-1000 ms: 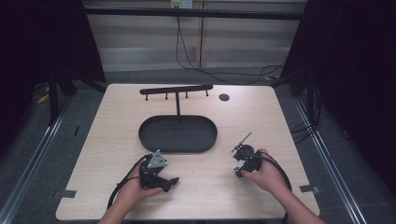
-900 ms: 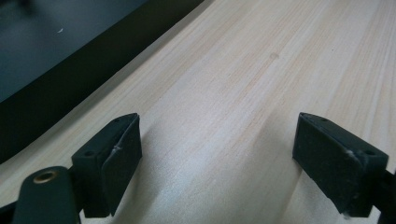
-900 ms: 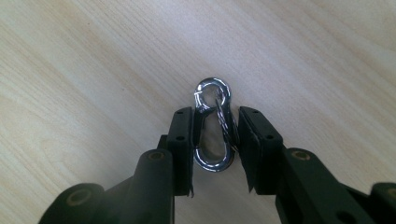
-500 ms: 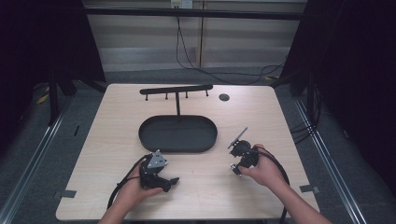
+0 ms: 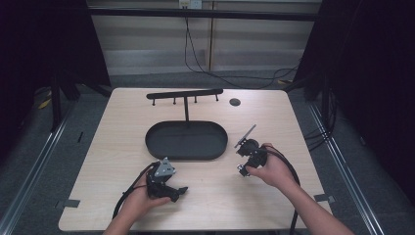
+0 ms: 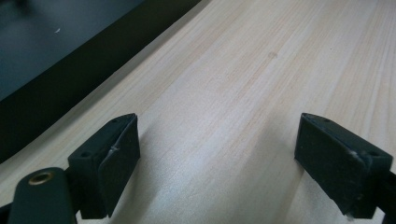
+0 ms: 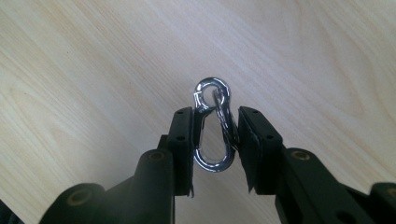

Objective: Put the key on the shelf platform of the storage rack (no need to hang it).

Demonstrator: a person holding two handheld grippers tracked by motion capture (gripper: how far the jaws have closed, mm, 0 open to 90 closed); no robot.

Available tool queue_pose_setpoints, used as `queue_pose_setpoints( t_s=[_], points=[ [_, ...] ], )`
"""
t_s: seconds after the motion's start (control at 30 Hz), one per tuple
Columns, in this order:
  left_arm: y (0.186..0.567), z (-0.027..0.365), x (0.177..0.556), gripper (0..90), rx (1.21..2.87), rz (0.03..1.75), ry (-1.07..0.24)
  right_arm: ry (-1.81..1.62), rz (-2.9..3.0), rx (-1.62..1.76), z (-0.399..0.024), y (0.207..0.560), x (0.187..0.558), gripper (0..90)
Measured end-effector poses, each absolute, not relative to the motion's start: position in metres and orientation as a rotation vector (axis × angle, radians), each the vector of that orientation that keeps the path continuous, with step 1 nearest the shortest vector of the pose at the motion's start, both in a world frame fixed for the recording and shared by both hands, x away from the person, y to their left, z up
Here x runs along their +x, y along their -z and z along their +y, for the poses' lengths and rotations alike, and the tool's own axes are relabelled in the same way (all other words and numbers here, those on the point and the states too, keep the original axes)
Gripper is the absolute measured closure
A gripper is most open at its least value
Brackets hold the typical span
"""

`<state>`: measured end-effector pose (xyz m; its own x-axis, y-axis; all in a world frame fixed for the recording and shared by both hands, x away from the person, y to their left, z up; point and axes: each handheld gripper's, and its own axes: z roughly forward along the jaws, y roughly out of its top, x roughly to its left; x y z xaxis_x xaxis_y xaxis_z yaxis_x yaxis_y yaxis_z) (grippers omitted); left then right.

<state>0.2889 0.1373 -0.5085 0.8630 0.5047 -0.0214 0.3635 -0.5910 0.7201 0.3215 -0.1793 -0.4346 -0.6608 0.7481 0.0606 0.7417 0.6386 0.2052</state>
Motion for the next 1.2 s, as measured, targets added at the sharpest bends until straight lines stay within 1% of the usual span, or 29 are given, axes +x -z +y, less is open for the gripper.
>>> queue_pose_setpoints(
  t_s=[0.33,1.2],
  points=[
    [0.509,0.137,0.289,12.2,2.266,0.622,-0.231,-0.343,2.812,1.270,-0.173,0.422,0.331,67.7],
    [0.509,0.137,0.288,11.6,2.262,0.622,-0.228,-0.379,2.810,1.256,-0.155,0.406,0.354,67.6]
  ],
)
